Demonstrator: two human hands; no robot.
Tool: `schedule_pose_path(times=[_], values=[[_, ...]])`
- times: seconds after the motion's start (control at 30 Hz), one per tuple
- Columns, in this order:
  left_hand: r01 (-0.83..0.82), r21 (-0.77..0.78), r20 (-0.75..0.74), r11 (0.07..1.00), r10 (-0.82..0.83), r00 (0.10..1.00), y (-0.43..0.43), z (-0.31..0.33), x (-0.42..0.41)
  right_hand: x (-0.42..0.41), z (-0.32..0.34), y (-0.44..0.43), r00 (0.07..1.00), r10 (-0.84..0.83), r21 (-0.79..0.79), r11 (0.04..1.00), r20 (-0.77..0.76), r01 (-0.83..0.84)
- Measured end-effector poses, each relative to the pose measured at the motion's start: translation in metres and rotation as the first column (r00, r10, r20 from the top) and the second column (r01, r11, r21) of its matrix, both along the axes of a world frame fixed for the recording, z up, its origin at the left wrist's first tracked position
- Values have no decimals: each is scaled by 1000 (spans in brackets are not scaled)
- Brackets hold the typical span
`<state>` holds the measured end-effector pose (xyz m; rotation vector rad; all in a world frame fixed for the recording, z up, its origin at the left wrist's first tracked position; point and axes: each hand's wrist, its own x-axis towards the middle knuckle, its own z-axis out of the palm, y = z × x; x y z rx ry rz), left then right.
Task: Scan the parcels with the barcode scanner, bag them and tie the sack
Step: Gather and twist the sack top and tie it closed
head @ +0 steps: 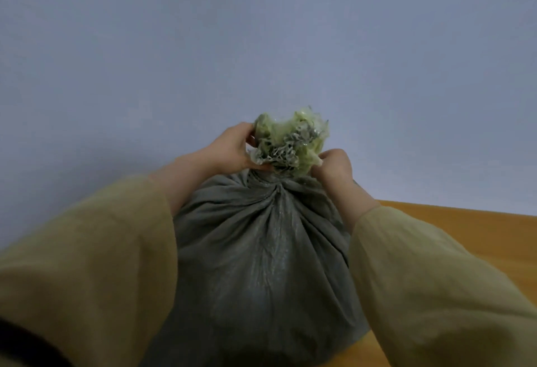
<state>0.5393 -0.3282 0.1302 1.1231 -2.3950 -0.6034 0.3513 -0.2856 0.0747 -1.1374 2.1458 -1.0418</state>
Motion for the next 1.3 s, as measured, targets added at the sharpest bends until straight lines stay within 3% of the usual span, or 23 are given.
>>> schedule_pose_path(times=[0.07,0.23,0.37,0.43,0.5,0.6,0.7,0.77,0.87,0.9,0.97,1.07,1.3], values=[[-3,-10,25,1000,3,1000,-1,0,0,-9,-4,-9,992,-79,-31,996,95,83],[-10,-31,36,999,11,999,2,-2,-1,-17,-12,-20,982,-69,-15,997,174,73],[-82,-23,39,996,83,996,8,-4,3,-30,-13,-22,893,-224,-63,961,390,268],[-107,-29,38,994,108,993,13,-6,3,-29,-10,-24,933,-100,-146,977,345,158],[-127,-36,33,991,128,991,19,-8,0,-16,-4,-21,971,141,-169,980,193,-108],[-169,-13,53,986,170,984,23,-9,-3,0,-2,-11,917,398,-193,903,41,-383],[-188,8,58,982,187,981,22,-11,-4,1,-9,-4,897,442,-196,878,-23,-437],[-246,-116,182,962,264,947,22,-13,-8,0,-12,-3,900,435,-176,884,-34,-434],[-297,-163,277,941,332,902,20,-14,-10,1,-8,-8,898,422,-201,897,126,-394],[-285,-152,282,946,318,905,18,-16,-8,3,-3,-5,892,437,-194,891,118,-411],[-236,-66,220,970,245,944,14,-24,-3,7,2,-1,889,458,-129,883,22,-452],[-202,121,-3,972,203,979,14,-36,-1,11,-3,-3,893,439,-131,884,-101,-449],[-270,214,-291,939,325,900,10,-54,-13,18,-27,-1,940,331,-216,926,77,-308]])
